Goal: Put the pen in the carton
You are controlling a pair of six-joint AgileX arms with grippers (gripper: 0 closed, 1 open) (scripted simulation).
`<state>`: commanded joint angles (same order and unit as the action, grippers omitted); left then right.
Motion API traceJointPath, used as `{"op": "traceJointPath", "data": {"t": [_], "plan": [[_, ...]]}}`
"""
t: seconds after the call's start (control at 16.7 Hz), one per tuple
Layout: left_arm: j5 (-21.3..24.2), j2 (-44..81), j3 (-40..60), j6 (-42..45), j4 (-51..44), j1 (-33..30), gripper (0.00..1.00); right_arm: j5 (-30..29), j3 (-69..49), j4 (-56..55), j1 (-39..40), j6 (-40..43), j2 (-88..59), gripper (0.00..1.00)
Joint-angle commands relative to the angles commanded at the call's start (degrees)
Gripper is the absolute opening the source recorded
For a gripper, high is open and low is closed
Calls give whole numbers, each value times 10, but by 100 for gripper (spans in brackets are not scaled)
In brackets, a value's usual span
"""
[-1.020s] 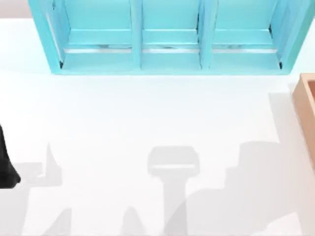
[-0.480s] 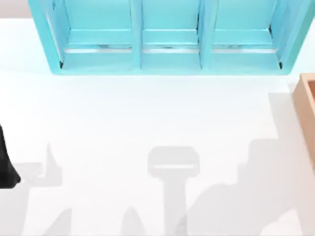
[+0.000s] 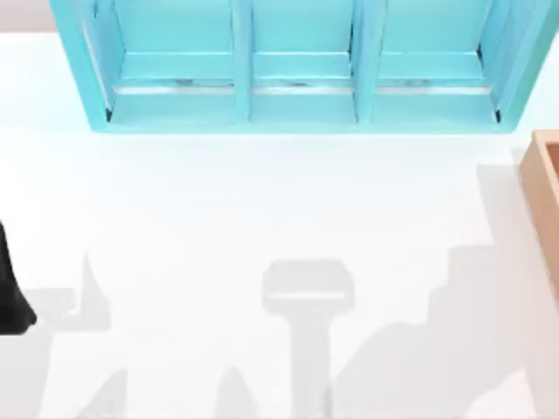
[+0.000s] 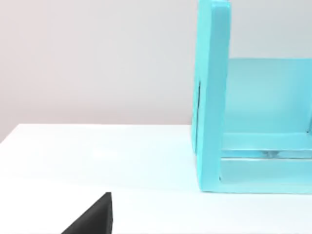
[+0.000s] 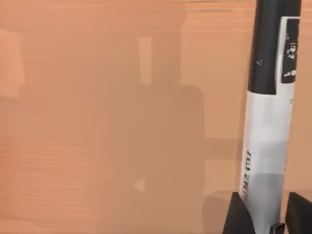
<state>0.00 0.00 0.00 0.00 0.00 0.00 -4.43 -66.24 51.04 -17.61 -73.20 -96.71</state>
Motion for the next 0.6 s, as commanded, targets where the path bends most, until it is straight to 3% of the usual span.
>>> {"op": "traceJointPath", "data": {"t": [0.6], "plan": [[0,0,0,0,0,0,100,0,0,0,0,0,0,90]]}}
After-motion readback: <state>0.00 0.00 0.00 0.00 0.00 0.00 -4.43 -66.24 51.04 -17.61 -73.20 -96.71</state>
